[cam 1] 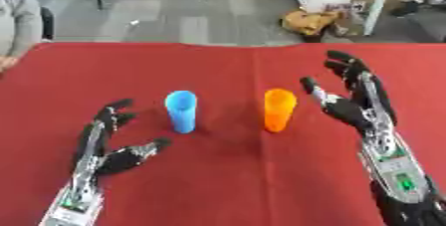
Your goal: Pour the contents of one cup into another cup.
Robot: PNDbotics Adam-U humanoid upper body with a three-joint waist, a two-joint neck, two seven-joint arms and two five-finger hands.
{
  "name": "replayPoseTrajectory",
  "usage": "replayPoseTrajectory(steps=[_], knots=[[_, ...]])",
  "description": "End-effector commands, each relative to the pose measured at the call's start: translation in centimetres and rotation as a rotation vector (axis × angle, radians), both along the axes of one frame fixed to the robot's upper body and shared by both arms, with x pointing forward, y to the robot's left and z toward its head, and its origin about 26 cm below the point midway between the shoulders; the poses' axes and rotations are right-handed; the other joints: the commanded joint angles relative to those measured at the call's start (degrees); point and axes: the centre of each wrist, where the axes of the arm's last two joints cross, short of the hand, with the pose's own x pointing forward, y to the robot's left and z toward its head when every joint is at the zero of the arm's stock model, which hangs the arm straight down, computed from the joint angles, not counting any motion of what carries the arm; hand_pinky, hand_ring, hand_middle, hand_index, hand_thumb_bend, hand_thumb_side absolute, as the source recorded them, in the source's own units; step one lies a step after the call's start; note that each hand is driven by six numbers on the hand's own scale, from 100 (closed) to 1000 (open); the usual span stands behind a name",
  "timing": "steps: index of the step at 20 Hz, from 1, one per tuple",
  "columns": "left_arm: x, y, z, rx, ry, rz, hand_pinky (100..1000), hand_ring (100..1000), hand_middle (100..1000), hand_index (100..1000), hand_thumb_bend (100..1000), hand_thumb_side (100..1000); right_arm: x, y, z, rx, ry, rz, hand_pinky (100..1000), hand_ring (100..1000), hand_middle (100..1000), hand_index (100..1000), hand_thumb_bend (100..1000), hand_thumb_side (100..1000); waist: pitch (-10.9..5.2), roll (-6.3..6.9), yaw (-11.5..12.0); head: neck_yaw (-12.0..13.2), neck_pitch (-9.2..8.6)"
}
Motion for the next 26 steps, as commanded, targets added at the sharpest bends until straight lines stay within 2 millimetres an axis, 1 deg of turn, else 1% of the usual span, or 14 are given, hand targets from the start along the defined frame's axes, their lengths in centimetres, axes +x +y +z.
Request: replayPoseTrajectory(steps=[1,2,4,7,12,16,19,26], knots=[[0.9,-0.7,0.5,0.017,-0.016,0.027,851,741,788,818,852,211,0.1,0.0,0.9,-0.002,-0.028,0.006,949,847,830,844,573,310,-0.68,-0.03,-0.05,0.09,-0.33],[1.3,-0.9,0.5,0.022,-0.013,0.034,851,741,788,818,842,200,0.1,0.0,0.9,-0.002,-0.028,0.007,949,847,830,843,573,310,-0.64,-0.03,-0.10,0.14,-0.32],[1.8,-1.1,0.2,0.030,-0.009,0.044,851,740,788,818,852,209,0.1,0.1,0.9,-0.002,-0.028,0.008,949,847,830,843,573,310,-0.58,-0.04,-0.18,0.19,-0.32],[2.1,-1.3,-0.1,0.029,-0.007,0.050,841,729,777,812,861,206,0.1,0.1,0.9,-0.001,-0.027,0.009,949,847,830,843,573,310,-0.55,-0.06,-0.23,0.23,-0.29],[3.8,-2.0,0.0,0.012,0.027,0.064,830,716,766,809,872,201,0.0,0.2,0.8,0.002,-0.026,0.012,949,847,829,843,572,310,-0.53,-0.22,-0.56,0.44,-0.23],[4.6,-2.3,0.3,-0.006,0.027,0.045,821,701,754,805,883,201,0.0,0.3,0.8,0.004,-0.024,0.017,949,847,828,842,572,310,-0.47,-0.32,-0.96,0.68,-0.25],[5.0,-2.4,0.6,-0.010,0.027,0.034,808,682,740,800,893,198,0.0,0.4,0.8,0.004,-0.024,0.020,949,846,828,842,571,311,-0.36,-0.33,-1.21,0.81,-0.26],[5.7,-2.6,0.8,-0.014,0.041,0.018,799,669,727,792,905,189,0.0,0.5,0.8,0.005,-0.025,0.026,949,846,827,841,571,311,-0.03,-0.39,-1.63,0.90,-0.37]])
